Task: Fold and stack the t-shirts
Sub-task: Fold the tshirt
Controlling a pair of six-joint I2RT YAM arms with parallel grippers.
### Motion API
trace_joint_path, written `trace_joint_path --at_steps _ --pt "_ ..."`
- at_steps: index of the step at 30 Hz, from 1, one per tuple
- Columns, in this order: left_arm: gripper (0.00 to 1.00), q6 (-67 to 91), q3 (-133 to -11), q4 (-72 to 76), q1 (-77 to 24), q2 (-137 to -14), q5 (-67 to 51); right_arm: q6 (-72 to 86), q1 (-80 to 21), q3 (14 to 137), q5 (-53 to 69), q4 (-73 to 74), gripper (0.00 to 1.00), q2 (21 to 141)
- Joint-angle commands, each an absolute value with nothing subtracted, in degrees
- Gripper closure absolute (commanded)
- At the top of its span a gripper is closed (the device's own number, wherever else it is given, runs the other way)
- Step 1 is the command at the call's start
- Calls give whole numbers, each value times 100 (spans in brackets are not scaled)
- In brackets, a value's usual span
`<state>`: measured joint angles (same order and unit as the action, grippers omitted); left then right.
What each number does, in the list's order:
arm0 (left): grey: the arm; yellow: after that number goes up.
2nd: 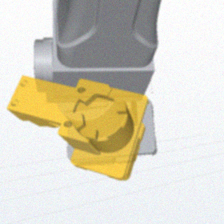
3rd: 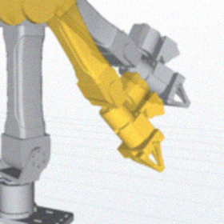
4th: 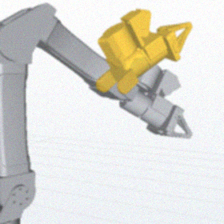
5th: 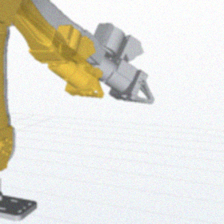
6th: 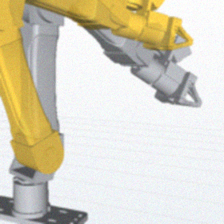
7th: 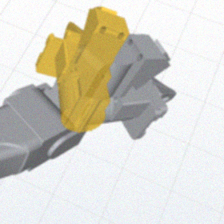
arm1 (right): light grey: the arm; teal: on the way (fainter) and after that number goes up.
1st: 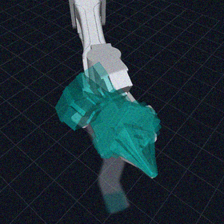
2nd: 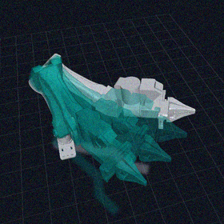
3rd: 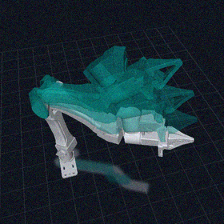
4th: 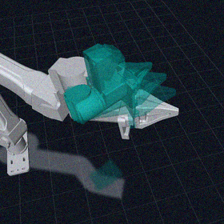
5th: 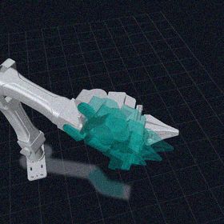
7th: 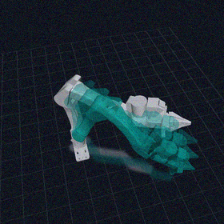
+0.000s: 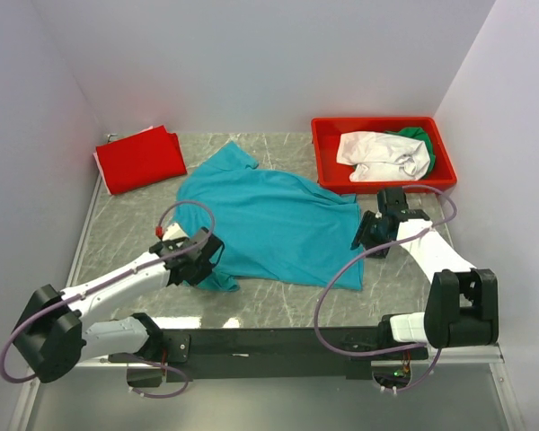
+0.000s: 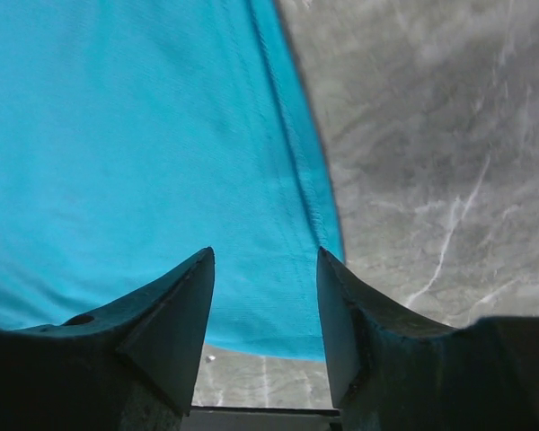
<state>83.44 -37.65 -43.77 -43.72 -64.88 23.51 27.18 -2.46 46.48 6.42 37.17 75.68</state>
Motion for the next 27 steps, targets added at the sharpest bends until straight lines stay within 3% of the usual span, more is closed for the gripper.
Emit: trace_joint_path --at_steps 1,13,27 --pt "99 7322 -4139 -3806 -3921 -6592 2303 2777 -237 4439 387 3911 44 7550" --pt "99 6232 -4623 -3252 -2699 -6952 1723 3252 -307 3929 501 4166 56 7436" --pt "99 5731 -4887 -3208 -2347 -7242 1336 3911 -843 3604 325 4509 59 7093"
